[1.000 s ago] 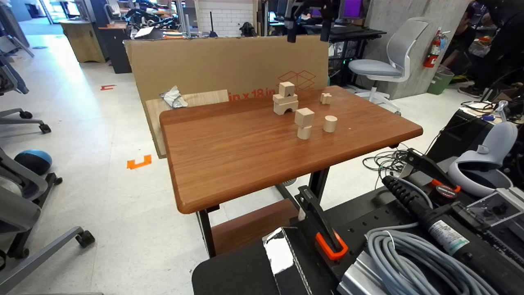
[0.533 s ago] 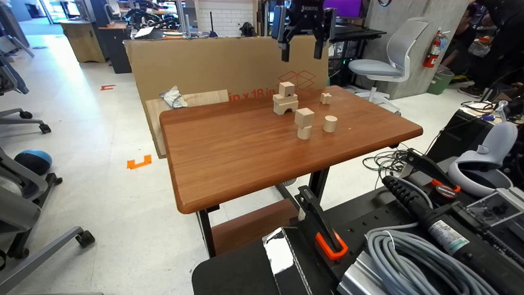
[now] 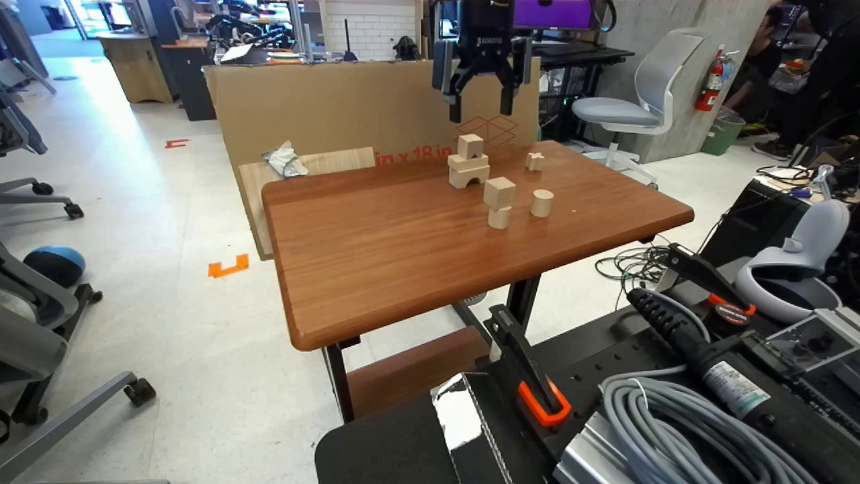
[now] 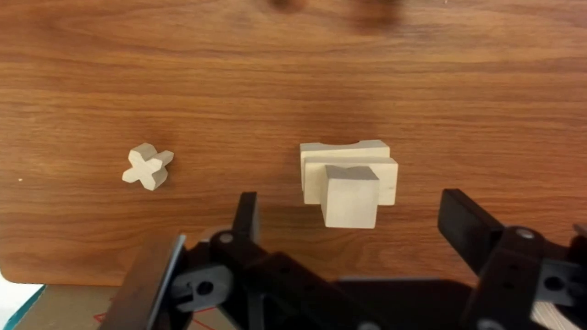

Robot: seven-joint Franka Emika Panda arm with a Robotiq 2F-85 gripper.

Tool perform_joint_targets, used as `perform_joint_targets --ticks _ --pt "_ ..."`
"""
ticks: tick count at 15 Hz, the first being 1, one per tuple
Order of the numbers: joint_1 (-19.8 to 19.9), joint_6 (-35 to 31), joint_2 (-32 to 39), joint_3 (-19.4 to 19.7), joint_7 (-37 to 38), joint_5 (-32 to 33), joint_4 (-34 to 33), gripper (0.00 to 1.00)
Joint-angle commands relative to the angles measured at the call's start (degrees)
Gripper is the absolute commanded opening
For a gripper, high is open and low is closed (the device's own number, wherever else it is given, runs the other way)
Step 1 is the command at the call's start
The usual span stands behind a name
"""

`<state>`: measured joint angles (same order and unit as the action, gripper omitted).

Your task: Put the cube on the circular block

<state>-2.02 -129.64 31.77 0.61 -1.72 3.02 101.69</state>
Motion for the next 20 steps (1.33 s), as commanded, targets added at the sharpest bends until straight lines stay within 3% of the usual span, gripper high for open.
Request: perform_joint_targets --ticks 1,4,5,14,20 --pt "-0.72 1.17 3.22 0.12 0.97 1.44 -3.42 1.00" --pt "-1.02 1.43 4.73 0.31 1.04 1.71 -4.62 1.00" --pt "-1.02 1.56 5.15 0.28 0.89 1.71 -4.94 0.79" --pt "-2.01 1.17 5.48 0.02 -0.12 3.44 -5.16 0.12" --pt "-2.65 0.11 -1.58 -0.06 -0.16 5.22 1.95 0.08"
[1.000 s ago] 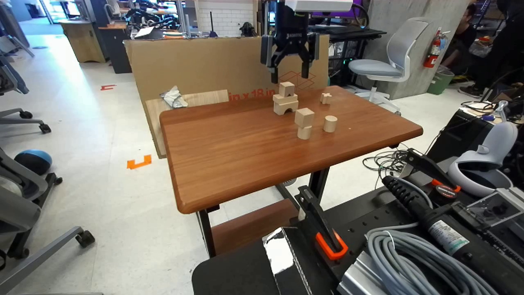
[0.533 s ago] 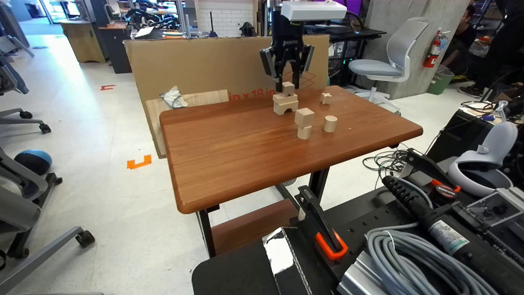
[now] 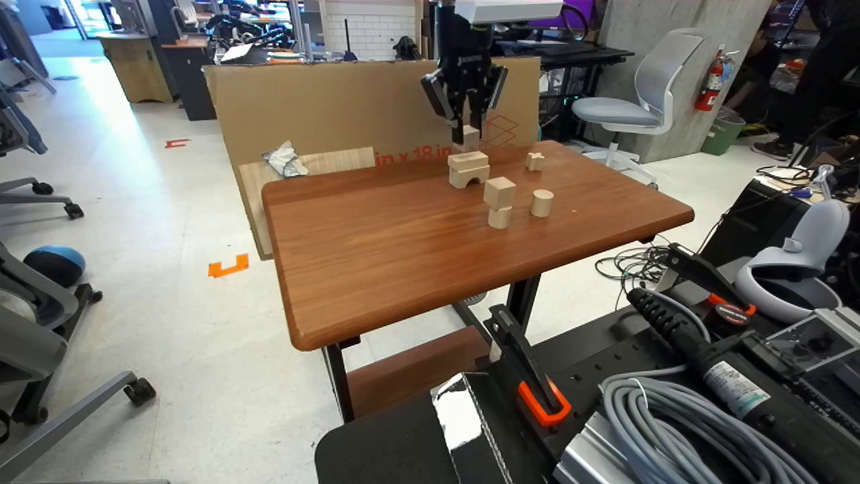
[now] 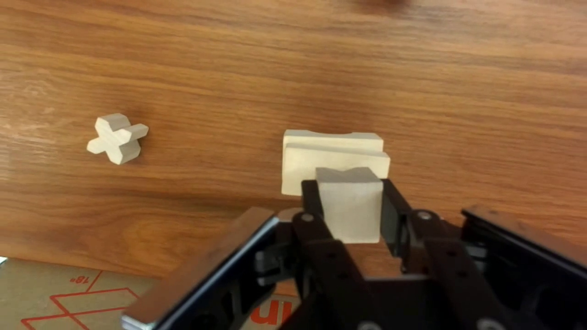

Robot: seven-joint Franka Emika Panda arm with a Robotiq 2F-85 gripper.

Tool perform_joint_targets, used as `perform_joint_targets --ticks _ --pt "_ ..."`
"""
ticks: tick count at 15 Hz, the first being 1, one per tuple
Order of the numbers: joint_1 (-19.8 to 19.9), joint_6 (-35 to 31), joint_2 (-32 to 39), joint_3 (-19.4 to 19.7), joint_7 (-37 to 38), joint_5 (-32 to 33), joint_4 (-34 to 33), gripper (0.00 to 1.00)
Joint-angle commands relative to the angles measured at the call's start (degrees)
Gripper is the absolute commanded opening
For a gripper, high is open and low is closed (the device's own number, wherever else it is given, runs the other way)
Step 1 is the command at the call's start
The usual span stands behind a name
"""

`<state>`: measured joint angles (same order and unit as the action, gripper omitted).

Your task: Put the cube on the circular block

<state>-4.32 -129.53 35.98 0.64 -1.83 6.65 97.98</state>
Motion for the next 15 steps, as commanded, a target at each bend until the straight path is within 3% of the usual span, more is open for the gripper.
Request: perform_joint_targets --ticks 1,7,15 --pt "-0.33 -0.28 -7.35 -0.20 -0.18 1.57 7.34 0.08" --pt "0.62 -0.93 -15.81 0.06 0.26 1.38 17.62 0.08" --pt "2.57 -2.21 -18.72 0.84 -0.43 1.18 24.87 0.08"
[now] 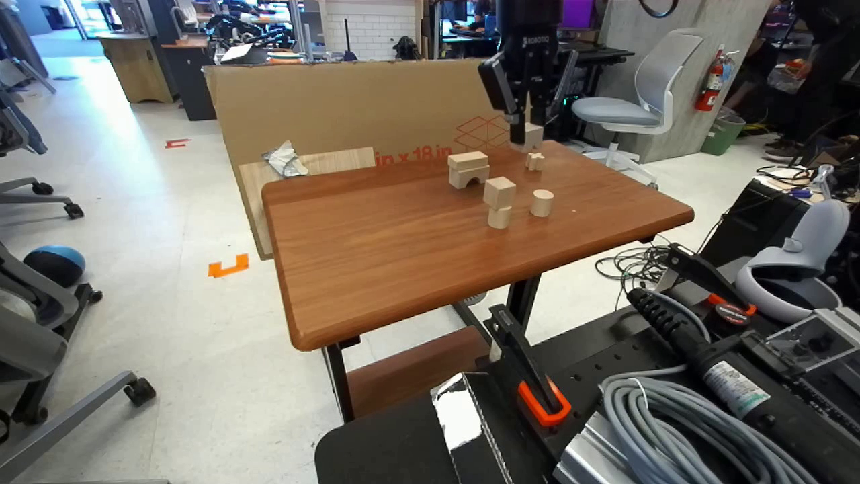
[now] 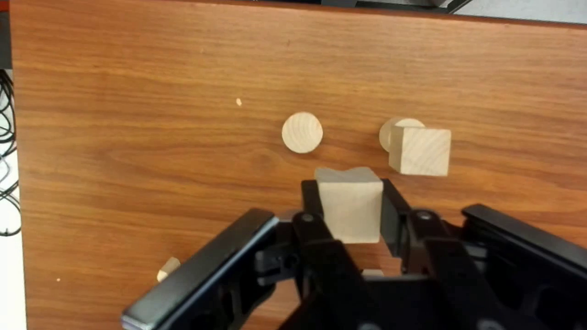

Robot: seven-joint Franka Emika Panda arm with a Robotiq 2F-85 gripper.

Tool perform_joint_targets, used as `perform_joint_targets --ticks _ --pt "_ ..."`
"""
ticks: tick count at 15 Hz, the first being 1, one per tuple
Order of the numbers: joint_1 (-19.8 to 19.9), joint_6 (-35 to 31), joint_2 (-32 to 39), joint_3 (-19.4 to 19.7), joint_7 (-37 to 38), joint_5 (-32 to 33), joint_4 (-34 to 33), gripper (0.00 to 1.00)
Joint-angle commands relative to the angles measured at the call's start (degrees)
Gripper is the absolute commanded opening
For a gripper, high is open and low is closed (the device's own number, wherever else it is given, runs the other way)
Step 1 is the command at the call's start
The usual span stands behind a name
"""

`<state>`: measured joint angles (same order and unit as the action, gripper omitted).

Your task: Put the cube on the circular block

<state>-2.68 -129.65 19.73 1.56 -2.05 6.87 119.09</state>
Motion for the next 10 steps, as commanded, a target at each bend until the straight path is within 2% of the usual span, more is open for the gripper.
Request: perform_joint_targets --ticks 1,10 --pt "1.16 -2.35 -2.53 -0.03 -0.34 0.99 4.23 0.08" --pt "3.52 -7.50 -3.15 0.05 -4.85 1.19 7.92 0.08"
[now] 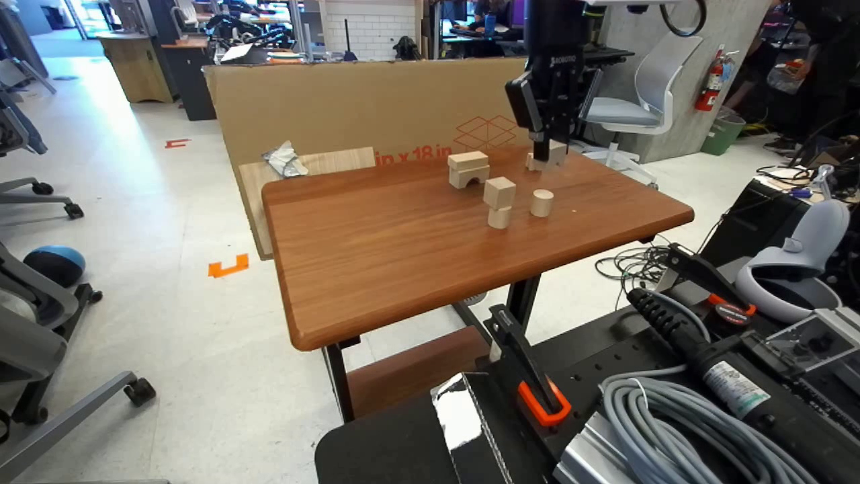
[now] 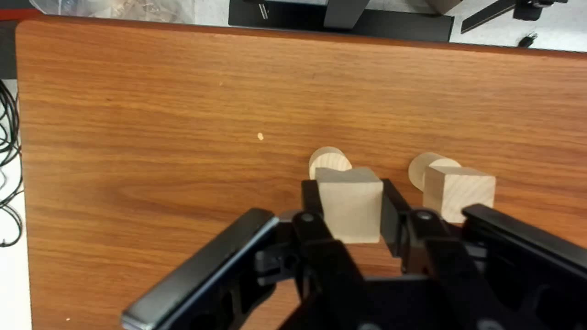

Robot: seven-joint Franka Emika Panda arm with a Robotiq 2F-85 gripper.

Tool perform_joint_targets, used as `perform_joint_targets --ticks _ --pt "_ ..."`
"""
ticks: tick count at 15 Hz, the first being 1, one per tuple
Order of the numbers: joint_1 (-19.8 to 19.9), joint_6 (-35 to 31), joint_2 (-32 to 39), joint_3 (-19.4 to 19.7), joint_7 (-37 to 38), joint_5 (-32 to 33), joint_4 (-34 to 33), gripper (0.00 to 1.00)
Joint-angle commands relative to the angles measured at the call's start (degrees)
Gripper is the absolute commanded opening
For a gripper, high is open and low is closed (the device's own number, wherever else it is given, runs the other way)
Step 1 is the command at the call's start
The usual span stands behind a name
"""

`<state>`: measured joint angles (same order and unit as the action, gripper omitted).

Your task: Put the cube on the circular block

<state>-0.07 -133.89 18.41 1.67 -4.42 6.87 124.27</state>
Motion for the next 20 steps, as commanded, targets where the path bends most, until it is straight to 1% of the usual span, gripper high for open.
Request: perform_joint_targets --ticks 1,5,13,20 --pt "1.05 -3.79 -1.63 -0.15 -3.25 1.08 2.95 0.08" --pt "0.98 -5.54 -1.25 -0.16 -4.70 1.42 3.97 0.08" --pt "0.57 -7.86 0.26 0.61 -3.58 3.80 3.99 0.08" --pt "0.58 -7.52 1.88 0.87 -3.39 4.63 3.44 0.08"
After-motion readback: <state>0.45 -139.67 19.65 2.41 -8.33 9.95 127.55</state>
